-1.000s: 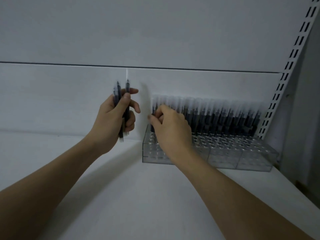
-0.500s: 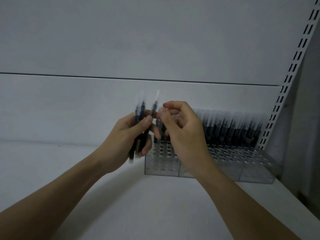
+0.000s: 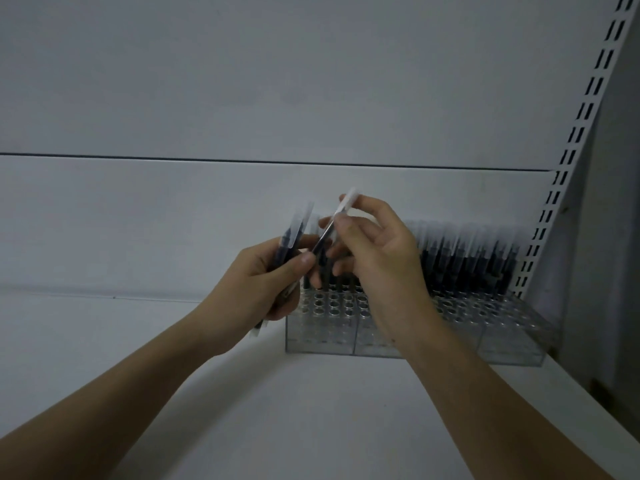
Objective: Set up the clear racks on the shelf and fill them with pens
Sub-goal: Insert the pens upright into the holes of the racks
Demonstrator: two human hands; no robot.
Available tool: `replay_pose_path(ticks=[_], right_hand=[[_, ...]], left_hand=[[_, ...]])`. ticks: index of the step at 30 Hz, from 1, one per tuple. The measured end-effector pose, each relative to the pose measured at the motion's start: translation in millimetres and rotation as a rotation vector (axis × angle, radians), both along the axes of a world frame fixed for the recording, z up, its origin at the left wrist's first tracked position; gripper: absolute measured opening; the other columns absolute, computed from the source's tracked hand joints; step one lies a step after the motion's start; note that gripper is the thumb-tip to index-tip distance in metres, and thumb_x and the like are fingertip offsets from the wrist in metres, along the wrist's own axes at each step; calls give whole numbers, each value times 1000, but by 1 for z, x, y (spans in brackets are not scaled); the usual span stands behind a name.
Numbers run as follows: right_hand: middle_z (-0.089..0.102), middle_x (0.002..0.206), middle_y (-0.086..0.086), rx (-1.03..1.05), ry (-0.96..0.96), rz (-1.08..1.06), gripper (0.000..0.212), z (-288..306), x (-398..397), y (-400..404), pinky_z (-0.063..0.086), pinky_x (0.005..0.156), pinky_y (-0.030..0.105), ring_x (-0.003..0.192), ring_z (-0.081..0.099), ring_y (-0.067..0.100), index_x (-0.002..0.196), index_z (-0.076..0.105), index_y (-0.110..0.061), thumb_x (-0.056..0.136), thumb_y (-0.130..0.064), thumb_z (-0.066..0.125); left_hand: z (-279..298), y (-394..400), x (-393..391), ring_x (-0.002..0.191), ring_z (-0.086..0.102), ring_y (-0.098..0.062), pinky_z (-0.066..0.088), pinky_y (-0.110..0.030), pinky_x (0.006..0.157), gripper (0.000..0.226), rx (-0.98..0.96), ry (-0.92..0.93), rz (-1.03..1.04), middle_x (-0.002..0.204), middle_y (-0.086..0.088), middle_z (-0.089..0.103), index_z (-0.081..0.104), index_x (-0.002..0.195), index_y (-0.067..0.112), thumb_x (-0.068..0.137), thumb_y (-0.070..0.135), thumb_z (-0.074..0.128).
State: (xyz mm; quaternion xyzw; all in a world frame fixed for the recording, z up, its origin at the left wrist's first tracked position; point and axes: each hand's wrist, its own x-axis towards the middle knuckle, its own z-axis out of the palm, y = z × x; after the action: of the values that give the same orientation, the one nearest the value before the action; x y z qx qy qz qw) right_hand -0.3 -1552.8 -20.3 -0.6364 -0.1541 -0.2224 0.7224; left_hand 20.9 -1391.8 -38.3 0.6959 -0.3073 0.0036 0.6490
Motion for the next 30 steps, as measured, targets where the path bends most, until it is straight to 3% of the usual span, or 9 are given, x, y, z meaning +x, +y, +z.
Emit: replay_pose_path(ticks=[3,6,10,13,19,23,25,27,30], right_hand=[[73,91,5,-23,-7,-32,19,-3,0,1,58,66,25,71,68,14,108,67,-21,92,-11,69],[73,93,0,31,-41,-110,23,0,1,-3,59,75,23,80,72,11,114,67,-21,93,-10,66],[70,96,2,111,-91,-181,22,6,4,-12,60,77,27,84,72,13,117,64,-14,96,-8,62],[69,93,0,51,-126,-173,22,3,3,-10,59,76,24,86,72,14,118,62,-14,97,-8,61],[64,96,-3,-26,-216,-271,21,1,4,-6,59,80,27,88,70,14,120,59,-16,100,-11,57],[62,92,-13,-204,-214,-364,23,-4,10,-10,60,80,41,89,67,19,120,56,-26,100,-15,57],[60,94,-12,-269,-214,-381,37,-11,10,-8,58,80,33,88,66,15,132,49,-28,98,-15,59],[59,94,-9,-266,-252,-375,51,-16,8,-5,55,79,25,87,66,14,138,40,-36,97,-13,61],[60,93,-11,-291,-309,-390,55,-18,8,-3,57,80,29,85,66,12,131,39,-48,97,-11,62]], left_hand=[[2,-1,-2,46,42,-18,32,-24,42,33,27,-12,5,82,-8,66,66,120,18,91,27,53],[4,1,-1,52,55,-22,42,-27,40,36,17,-18,31,93,-8,69,62,125,27,93,33,49],[7,9,5,49,49,-20,39,-24,40,31,-14,-52,179,94,-9,70,60,121,21,101,33,40],[6,13,10,43,35,-16,28,-21,38,30,2,-30,228,84,-4,68,60,116,16,105,32,37],[7,25,19,44,28,-12,23,-23,41,30,-67,49,265,74,-2,54,60,116,13,106,32,39],[13,30,24,43,22,-12,16,-20,40,22,-266,229,248,67,-1,46,57,108,11,103,25,40],[16,31,24,42,21,-12,13,-20,41,17,-359,271,190,64,-1,44,52,100,12,100,17,36],[17,31,24,43,22,-12,17,-19,40,18,-392,225,173,63,-2,43,50,95,13,101,13,33],[16,33,24,45,26,-13,25,-21,40,20,-376,134,180,66,-2,45,55,104,13,106,16,35]])
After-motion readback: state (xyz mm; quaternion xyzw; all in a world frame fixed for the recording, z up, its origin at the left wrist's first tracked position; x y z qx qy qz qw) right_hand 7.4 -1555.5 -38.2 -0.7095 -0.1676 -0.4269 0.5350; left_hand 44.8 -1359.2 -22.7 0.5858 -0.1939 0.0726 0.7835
